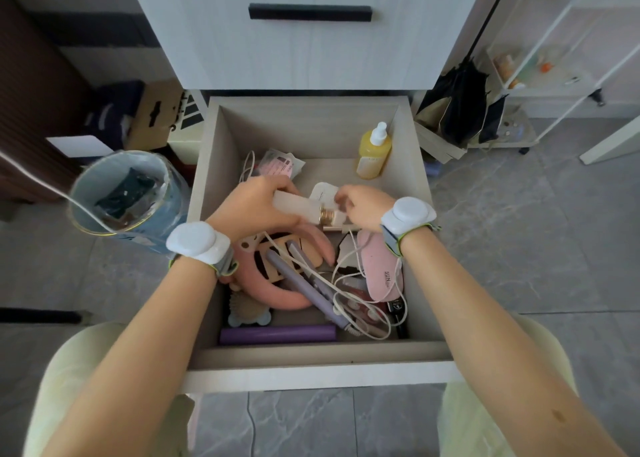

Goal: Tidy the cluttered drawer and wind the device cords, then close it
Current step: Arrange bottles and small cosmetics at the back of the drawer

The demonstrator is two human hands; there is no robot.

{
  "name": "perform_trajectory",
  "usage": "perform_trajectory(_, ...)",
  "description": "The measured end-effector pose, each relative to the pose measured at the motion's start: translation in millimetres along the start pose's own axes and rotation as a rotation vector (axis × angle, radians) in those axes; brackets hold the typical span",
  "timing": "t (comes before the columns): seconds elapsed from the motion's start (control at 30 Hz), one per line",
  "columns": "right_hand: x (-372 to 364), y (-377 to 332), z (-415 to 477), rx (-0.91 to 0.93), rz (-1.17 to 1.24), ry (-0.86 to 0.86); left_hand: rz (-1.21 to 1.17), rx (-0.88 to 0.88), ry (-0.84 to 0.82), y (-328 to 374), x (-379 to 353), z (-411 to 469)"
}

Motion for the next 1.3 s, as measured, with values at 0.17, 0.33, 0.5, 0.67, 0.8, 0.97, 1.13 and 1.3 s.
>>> perform_trajectory(0.17,15.4,2.3,3.1,0.01,0.363,0.226,-0.223,0.024,0.204,-10.2,10.9,0.1)
perform_trajectory(0.33,24.2,14.3,-11.5,-0.137,0.329,0.433,-0.327,-0.04,0.177,-7.1,5.3,3.7)
perform_trajectory(0.5,24.3,-9.8,-9.5,0.257,0.74,0.232,-0.358,-0.051,0.157,-6.8,3.8,6.0)
perform_trajectory(0.67,26.3,-20.3,-14.7,0.435,0.697,0.287,-0.374,-0.047,0.153,-7.0,4.0,6.8)
perform_trajectory(0.8,28.3,-23.8,-16.9,0.48,0.666,0.312,-0.369,-0.068,0.154,-4.8,3.2,6.2)
perform_trajectory(0.97,29.2,-18.8,-16.4,0.473,0.67,0.276,-0.364,-0.087,0.15,-3.3,3.3,6.1)
perform_trajectory(1.13,28.4,-17.4,-16.0,0.455,0.674,0.26,-0.334,-0.103,0.139,-2.0,2.3,6.5)
perform_trajectory(1.3,28.4,-18.2,-16.3,0.451,0.655,0.272,-0.32,-0.107,0.158,-3.1,0.9,8.0)
Point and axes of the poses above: each hand's wrist, its own z-axis towards the middle knuckle, its own x-axis out of the back of the hand, y = z × x, the point moved 6 cm from there along z, towards the middle knuckle, and after that the axes turned 12 degrees about -y, right-handed, at the moved point
